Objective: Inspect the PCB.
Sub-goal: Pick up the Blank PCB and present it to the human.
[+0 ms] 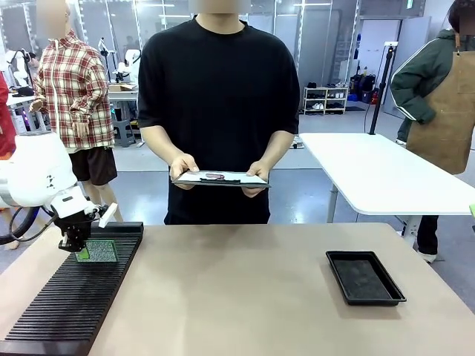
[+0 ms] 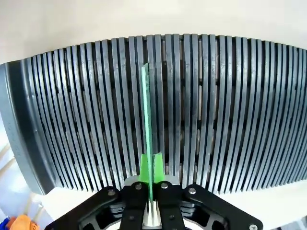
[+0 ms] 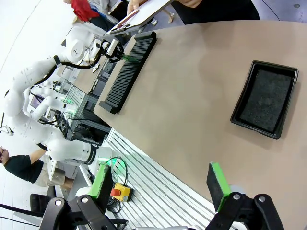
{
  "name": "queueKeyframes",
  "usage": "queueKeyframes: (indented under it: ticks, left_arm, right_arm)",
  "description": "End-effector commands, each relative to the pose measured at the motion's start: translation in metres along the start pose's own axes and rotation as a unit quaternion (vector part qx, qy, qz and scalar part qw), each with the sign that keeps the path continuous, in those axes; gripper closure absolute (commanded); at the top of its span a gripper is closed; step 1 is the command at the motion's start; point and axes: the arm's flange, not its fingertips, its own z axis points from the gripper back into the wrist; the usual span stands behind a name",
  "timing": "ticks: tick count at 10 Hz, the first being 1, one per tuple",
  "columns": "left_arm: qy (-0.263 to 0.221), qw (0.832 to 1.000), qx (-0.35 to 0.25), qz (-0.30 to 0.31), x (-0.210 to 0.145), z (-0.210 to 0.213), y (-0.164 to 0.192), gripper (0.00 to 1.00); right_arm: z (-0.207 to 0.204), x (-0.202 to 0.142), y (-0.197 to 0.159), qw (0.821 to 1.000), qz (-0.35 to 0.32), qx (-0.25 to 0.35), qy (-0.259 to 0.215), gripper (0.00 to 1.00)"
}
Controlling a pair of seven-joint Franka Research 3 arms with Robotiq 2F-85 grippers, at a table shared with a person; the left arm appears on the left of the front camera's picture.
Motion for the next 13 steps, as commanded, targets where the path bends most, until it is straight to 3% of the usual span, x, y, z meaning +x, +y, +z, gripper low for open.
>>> queueKeyframes:
  ticks: [1, 6, 9, 11, 12, 13]
  left_arm:
    - [0.0, 1.0, 0.001, -0.005, 0.001, -0.001, 0.0, 1.0]
    - [0.0, 1.0, 0.001, -0.001, 0.001, 0.0, 0.0, 0.97]
    - [-0.032, 0.998, 0.03, 0.037, -0.009, 0.074, -0.013, 0.97]
    - [-0.103, 0.994, -0.007, 0.026, -0.007, 0.11, -0.024, 0.97]
    - [-0.195, 0.98, -0.045, 0.015, 0.003, 0.125, -0.029, 0.97]
    - [-0.32, 0.942, -0.094, 0.016, 0.011, 0.13, -0.034, 0.97]
  right_arm:
    - [0.0, 0.001, 0.0, 1.0, 0.01, 0.006, -0.004, 0.0]
    - [0.0, 0.001, 0.0, 1.0, 0.01, 0.006, -0.004, 0.0]
    - [0.0, 0.001, 0.0, 1.0, 0.01, 0.006, -0.004, 0.0]
    - [0.0, 0.001, 0.0, 1.0, 0.01, 0.006, -0.004, 0.0]
    - [0.0, 0.001, 0.0, 1.0, 0.01, 0.006, -0.004, 0.0]
    - [0.0, 0.001, 0.0, 1.0, 0.01, 0.006, -0.004, 0.0]
